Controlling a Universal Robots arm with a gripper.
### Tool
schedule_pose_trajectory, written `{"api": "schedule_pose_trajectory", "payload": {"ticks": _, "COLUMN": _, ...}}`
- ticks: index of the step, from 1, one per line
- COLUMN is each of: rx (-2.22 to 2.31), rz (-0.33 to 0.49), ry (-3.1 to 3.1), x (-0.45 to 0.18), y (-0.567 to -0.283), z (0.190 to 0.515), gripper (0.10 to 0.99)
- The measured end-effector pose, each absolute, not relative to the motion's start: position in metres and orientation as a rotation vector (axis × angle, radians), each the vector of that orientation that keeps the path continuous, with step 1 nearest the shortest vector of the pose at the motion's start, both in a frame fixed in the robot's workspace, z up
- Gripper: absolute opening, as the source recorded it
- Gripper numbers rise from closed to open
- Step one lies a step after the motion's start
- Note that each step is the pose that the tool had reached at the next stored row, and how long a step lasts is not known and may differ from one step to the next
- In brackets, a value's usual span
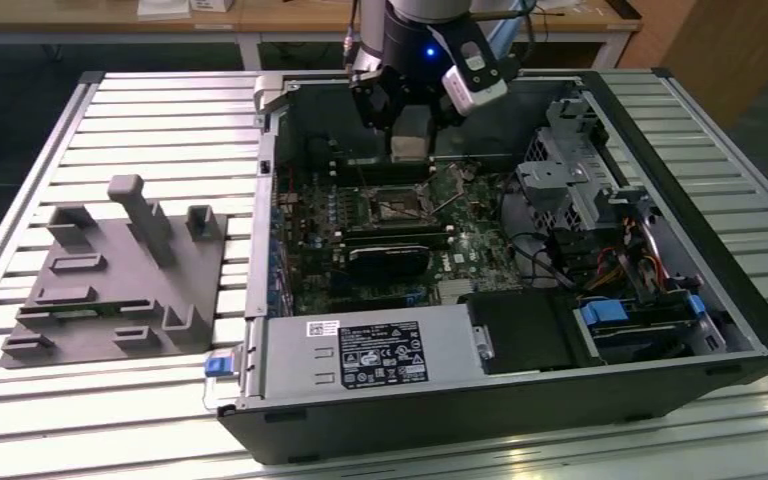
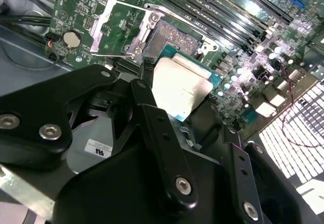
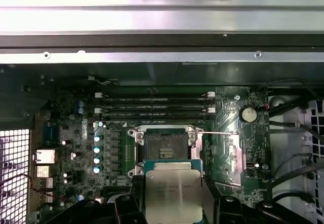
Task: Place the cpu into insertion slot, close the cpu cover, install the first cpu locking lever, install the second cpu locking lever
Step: 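Place the cpu into insertion slot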
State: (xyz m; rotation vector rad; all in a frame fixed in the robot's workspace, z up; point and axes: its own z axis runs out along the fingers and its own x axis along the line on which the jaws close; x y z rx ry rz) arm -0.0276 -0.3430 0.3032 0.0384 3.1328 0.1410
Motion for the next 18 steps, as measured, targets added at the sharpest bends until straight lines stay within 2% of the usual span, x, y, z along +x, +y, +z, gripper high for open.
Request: {"api": "schedule_pose_trajectory", "payload": {"ticks": 18, "rx": 0.038, "rz": 0.141, "ry": 3.133, "x": -0.028, "y": -0.343, "z": 0.287, "gripper": 0.541}}
